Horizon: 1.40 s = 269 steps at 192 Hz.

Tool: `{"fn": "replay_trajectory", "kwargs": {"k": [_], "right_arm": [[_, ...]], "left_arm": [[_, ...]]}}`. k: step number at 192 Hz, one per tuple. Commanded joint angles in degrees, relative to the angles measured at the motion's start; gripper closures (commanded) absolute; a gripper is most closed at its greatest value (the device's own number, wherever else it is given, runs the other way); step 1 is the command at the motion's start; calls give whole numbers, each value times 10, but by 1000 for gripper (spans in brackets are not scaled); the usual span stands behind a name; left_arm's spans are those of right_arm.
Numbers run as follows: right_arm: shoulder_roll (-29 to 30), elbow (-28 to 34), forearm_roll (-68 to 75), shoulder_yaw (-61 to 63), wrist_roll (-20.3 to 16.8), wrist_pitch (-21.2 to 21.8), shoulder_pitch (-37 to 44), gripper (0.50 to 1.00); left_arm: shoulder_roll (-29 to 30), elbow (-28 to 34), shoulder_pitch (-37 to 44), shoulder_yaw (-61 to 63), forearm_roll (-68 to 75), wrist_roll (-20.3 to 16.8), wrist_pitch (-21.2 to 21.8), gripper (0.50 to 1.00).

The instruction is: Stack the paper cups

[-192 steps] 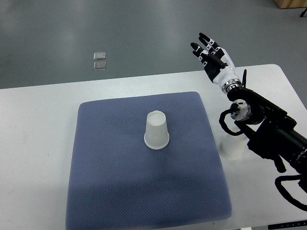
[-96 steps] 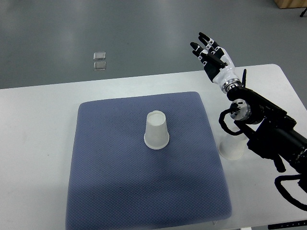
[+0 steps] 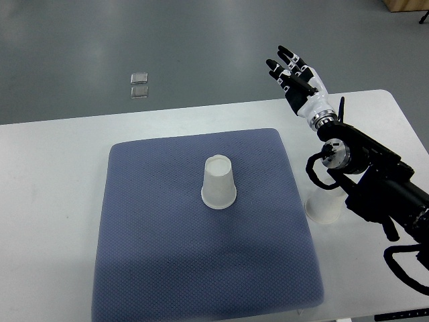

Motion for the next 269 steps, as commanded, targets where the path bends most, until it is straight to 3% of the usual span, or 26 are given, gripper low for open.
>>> {"fn": "replay_trajectory", "kwargs": {"k": [1, 91, 126, 152, 180, 218, 235, 236, 238, 269], "right_arm": [[1, 0, 0, 0, 0, 0, 1, 579], [-13, 6, -4, -11, -9, -2, 38, 579], [-27, 18, -8, -32, -62, -18, 69, 579], [-97, 32, -8, -106, -108, -25, 107, 581], [-163, 47, -8, -212, -122, -17, 153, 579], [-266, 121, -42, -344, -121, 53, 221, 579], [-280, 142, -62, -356, -121, 60, 229, 579], [-303, 176, -95, -368, -121, 68, 242, 579], [-307, 183, -104, -370, -121, 71, 245, 579], [-355, 239, -200, -394, -121, 124, 279, 579]], "left_arm": [[0, 0, 1, 0, 0, 0, 0, 500], [0, 0, 0, 0, 0, 0, 0, 500], [0, 0, 0, 0, 0, 0, 0, 500], [0, 0, 0, 0, 0, 0, 0, 500], [0, 0, 1, 0, 0, 1, 0, 500], [0, 0, 1, 0, 0, 1, 0, 500], [0, 0, 0, 0, 0, 0, 0, 500], [0, 0, 1, 0, 0, 0, 0, 500], [0, 0, 0, 0, 0, 0, 0, 500], [0, 0, 1, 0, 0, 0, 0, 500]]}}
